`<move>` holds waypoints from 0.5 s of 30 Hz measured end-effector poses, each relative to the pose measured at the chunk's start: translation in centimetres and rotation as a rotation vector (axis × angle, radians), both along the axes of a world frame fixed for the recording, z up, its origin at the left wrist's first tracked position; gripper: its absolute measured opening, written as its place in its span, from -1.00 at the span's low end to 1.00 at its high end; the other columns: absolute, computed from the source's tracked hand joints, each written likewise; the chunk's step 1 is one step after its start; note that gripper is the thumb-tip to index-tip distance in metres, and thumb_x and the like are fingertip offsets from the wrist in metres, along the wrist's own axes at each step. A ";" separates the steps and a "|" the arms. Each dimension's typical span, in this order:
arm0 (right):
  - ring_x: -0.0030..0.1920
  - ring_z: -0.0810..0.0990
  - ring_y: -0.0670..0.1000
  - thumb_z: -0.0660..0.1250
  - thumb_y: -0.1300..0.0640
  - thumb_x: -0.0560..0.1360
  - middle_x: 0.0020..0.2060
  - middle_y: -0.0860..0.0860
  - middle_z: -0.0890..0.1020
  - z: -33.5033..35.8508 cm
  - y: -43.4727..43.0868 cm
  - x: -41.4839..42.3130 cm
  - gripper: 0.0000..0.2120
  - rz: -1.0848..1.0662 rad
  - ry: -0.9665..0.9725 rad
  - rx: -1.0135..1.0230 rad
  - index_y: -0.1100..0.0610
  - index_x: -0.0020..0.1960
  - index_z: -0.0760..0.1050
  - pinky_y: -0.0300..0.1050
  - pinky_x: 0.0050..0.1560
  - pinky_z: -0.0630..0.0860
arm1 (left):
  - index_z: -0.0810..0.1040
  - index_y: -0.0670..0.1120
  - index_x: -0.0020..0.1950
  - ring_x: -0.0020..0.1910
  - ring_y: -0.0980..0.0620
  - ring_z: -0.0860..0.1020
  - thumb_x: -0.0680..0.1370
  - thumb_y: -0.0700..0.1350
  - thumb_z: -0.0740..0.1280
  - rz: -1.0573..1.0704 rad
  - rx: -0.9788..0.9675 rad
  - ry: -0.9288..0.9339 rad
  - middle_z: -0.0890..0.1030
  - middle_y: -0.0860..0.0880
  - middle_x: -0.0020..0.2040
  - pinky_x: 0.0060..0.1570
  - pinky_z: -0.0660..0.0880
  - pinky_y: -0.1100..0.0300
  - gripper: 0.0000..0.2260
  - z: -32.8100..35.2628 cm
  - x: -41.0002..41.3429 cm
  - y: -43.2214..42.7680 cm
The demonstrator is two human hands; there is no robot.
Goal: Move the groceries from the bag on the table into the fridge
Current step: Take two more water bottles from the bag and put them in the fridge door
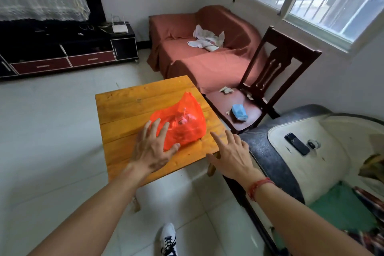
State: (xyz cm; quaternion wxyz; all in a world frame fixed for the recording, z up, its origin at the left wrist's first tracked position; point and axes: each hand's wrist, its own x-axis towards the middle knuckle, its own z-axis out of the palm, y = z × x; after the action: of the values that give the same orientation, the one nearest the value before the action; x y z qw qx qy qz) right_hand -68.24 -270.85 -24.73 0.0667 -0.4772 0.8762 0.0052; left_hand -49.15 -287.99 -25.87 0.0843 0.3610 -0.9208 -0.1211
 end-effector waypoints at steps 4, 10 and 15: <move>0.48 0.25 0.24 0.15 -0.39 0.54 0.53 0.19 0.22 -0.7 -5.9 -3.0 -0.24 -0.006 -0.016 0.041 -0.16 0.63 0.00 0.23 0.41 0.28 | 0.21 0.01 0.57 0.53 -0.17 0.11 0.42 0.44 -0.06 0.008 0.054 -0.024 0.19 -0.11 0.57 0.45 0.18 -0.11 -0.18 -1.3 -3.0 -5.8; 0.44 0.30 0.24 0.15 -0.38 0.54 0.52 0.18 0.24 -2.3 -12.3 -6.5 -0.22 -0.007 -0.032 0.095 -0.13 0.63 -0.02 0.20 0.34 0.34 | 0.18 0.02 0.57 0.54 -0.15 0.08 0.39 0.44 -0.07 0.023 0.135 -0.053 0.15 -0.08 0.58 0.44 0.18 -0.12 -0.16 -2.9 -6.7 -11.4; 0.46 0.31 0.24 0.18 -0.37 0.53 0.54 0.20 0.23 -4.0 -16.0 -9.2 -0.20 0.017 -0.073 0.113 -0.10 0.63 -0.01 0.23 0.35 0.36 | 0.13 0.04 0.59 0.56 -0.13 0.04 0.38 0.44 -0.10 0.054 0.178 -0.107 0.10 -0.06 0.60 0.45 0.17 -0.11 -0.15 -4.4 -8.8 -14.0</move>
State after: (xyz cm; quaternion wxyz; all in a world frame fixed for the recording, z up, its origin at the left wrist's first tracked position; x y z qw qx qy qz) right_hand -77.47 -286.83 -28.70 0.1253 -0.4799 0.8675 0.0376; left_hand -58.00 -301.98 -30.24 0.0059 0.3976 -0.8996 -0.1807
